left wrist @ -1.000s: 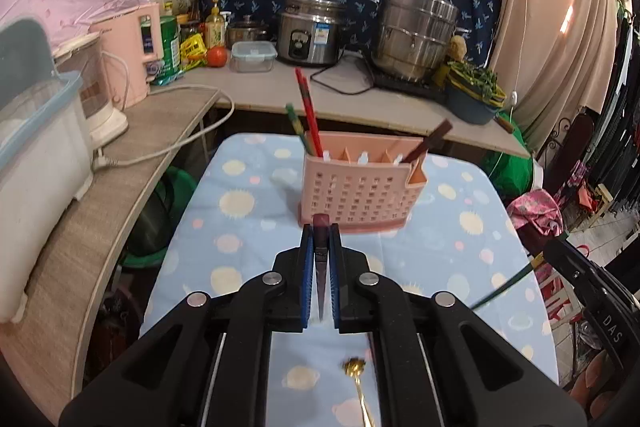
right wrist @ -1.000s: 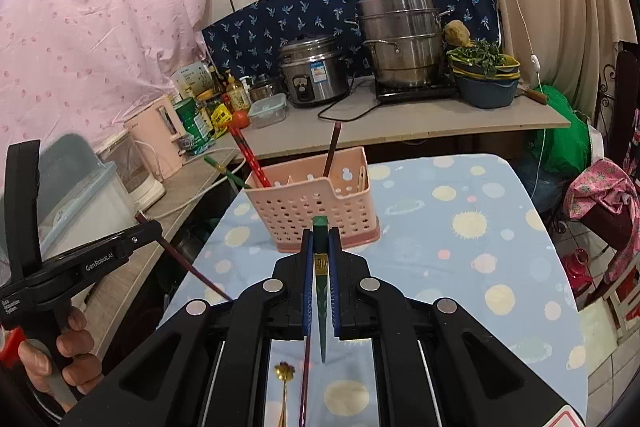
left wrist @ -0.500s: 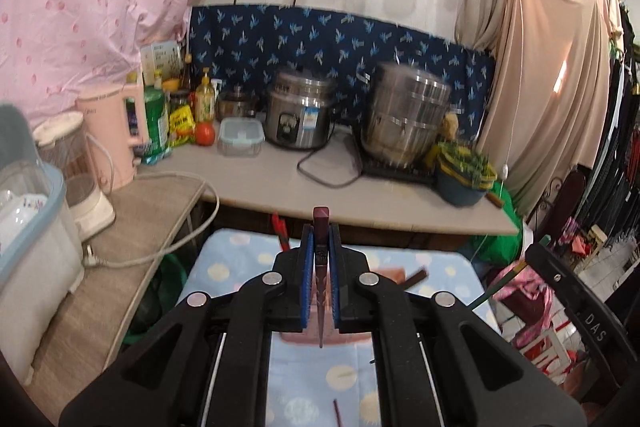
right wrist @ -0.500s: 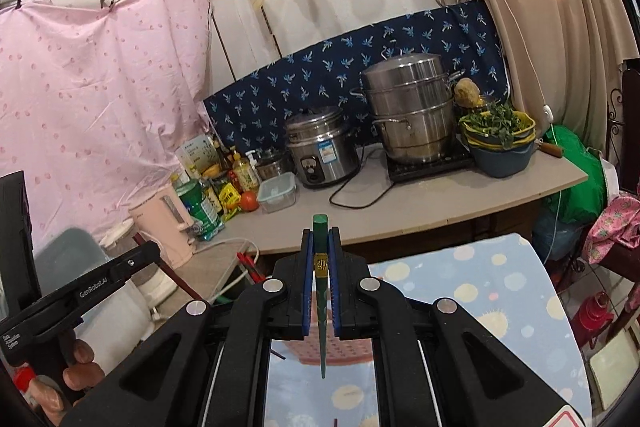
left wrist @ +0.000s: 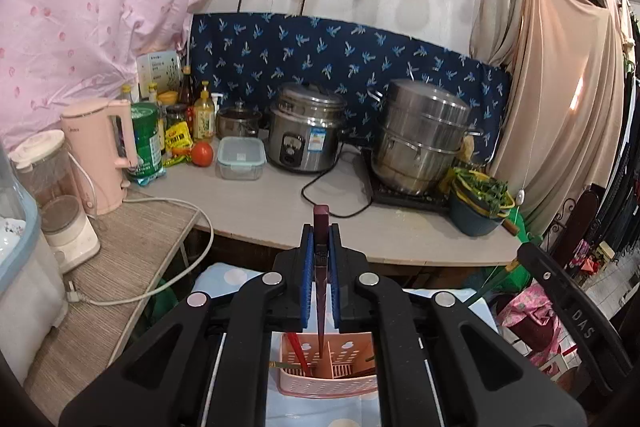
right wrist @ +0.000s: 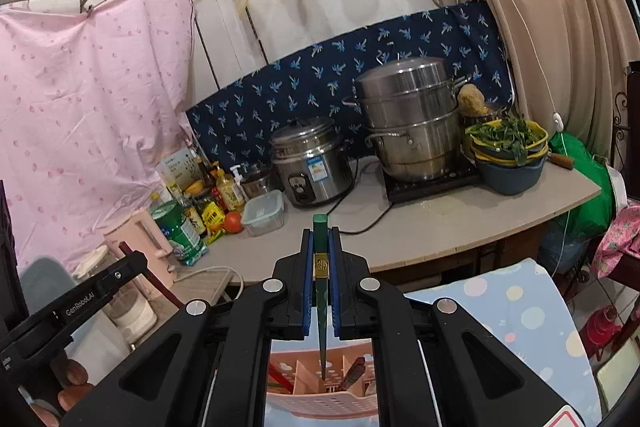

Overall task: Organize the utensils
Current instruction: 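Open the left tool over the pink basket while the right tool releases the green chopstick into it, then move both open tools back down to the last chopstick and gold spoon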

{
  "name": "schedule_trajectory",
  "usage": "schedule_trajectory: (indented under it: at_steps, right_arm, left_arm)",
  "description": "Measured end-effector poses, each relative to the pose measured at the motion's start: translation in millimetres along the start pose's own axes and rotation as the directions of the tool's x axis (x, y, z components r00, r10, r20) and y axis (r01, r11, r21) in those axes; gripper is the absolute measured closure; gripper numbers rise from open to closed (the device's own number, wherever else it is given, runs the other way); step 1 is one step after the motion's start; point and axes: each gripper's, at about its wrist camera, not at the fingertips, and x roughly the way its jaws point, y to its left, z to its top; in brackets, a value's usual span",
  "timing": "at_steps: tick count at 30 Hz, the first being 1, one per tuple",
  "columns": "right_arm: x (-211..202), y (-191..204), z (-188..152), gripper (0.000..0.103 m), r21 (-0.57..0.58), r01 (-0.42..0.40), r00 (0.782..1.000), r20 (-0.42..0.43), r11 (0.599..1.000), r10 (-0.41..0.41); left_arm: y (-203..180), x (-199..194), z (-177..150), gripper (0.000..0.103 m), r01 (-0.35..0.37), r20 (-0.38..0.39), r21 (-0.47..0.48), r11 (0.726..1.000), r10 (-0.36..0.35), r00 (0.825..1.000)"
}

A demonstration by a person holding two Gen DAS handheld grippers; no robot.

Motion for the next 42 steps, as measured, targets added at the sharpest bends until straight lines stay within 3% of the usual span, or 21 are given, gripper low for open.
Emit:
schedule_trajectory:
  at_steps: [7,15,18,22,29,31,42]
  right_arm:
    - [35.8,-12.8,-34.5,0.096,-0.009,0.032,0.994,-0.100,0.999,-0.033]
    - [36.5,-14.4,-44.7,0.091,-0.031,0.035,0.991,-0.129,0.999,-0.038]
    - [28.9,-11.4,-44.0,0.091,-0.046,0.034,0.992,-0.122,0.998,-0.039]
    - [15.7,-8.2,-43.9,0.091,-0.056,0.025,0.993,-0.113,0.998,-0.031]
    - [-17.0,-3.2,-58.5,0.090,-0.068,-0.008,0.992,-0.124,0.998,-0.001]
    - [-26.5,-2.5,-66.6,0.090,-0.070,-0.018,0.991,-0.136,0.997,0.009]
    - [-80.0,-0.3,-118.9,0.090,-0.112,-0.020,0.982,-0.188,0.994,-0.002]
  left_arm:
    - [6.9,34.6,-26.4,0.096,-0.014,-0.089,0.004,1.000,0.014,0.996]
    - [9.8,40.6,-38.4,0.096,-0.024,-0.109,-0.006,1.000,0.023,0.994]
    - [9.7,38.9,-40.9,0.093,-0.030,-0.120,-0.005,1.000,0.029,0.992]
    - [9.2,31.2,-44.0,0.080,-0.038,-0.117,-0.002,0.999,0.037,0.992]
    - [5.7,7.3,-55.3,0.077,-0.052,-0.110,0.027,0.998,0.055,0.992]
    - [6.6,-1.9,-62.5,0.068,-0.057,-0.111,0.030,0.998,0.060,0.992]
    - [12.5,-37.9,-112.4,0.067,-0.084,-0.170,0.043,0.995,0.091,0.981]
